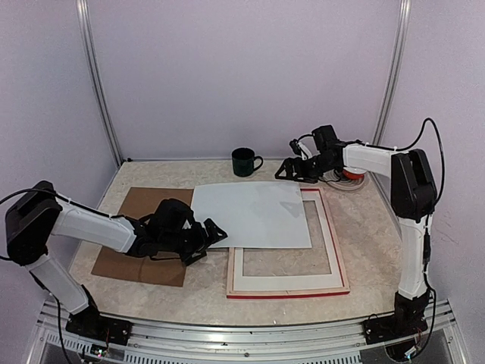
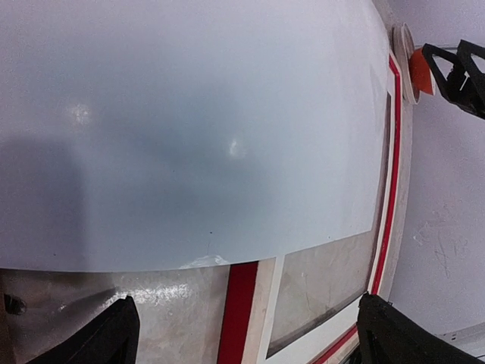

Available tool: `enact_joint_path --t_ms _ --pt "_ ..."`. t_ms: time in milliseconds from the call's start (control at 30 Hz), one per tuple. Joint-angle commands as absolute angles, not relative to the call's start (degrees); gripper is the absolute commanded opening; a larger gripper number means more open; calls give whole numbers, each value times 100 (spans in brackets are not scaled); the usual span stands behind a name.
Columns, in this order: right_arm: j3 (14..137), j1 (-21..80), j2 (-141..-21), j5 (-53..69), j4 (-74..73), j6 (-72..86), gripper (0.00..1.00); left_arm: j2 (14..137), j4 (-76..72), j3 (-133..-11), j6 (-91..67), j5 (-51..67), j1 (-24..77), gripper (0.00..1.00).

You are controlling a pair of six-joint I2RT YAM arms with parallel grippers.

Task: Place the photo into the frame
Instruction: Adjust the photo on the mat board.

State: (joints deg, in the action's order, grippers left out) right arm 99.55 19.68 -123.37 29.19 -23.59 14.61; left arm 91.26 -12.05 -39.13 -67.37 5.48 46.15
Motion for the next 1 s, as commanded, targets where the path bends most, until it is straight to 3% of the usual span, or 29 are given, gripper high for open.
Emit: enact_joint_path --t_ms 0,267,600,967 --pt "10078 1723 -12373 3340 -1733 1633 99 9436 -1436 -3896 -6885 370 4710 99" --pt "11439 1548 -13387 3097 -2221 1510 99 9680 -1521 -3871 -6963 119 4729 99" --pt "11799 1284 -14044 2883 -2129 2026 99 9760 -1897 -3658 -7093 -133 4729 99" --pt "12137 1278 -14462 3204 -2415 1982 92 9645 -1872 -3649 -6994 -236 4711 99"
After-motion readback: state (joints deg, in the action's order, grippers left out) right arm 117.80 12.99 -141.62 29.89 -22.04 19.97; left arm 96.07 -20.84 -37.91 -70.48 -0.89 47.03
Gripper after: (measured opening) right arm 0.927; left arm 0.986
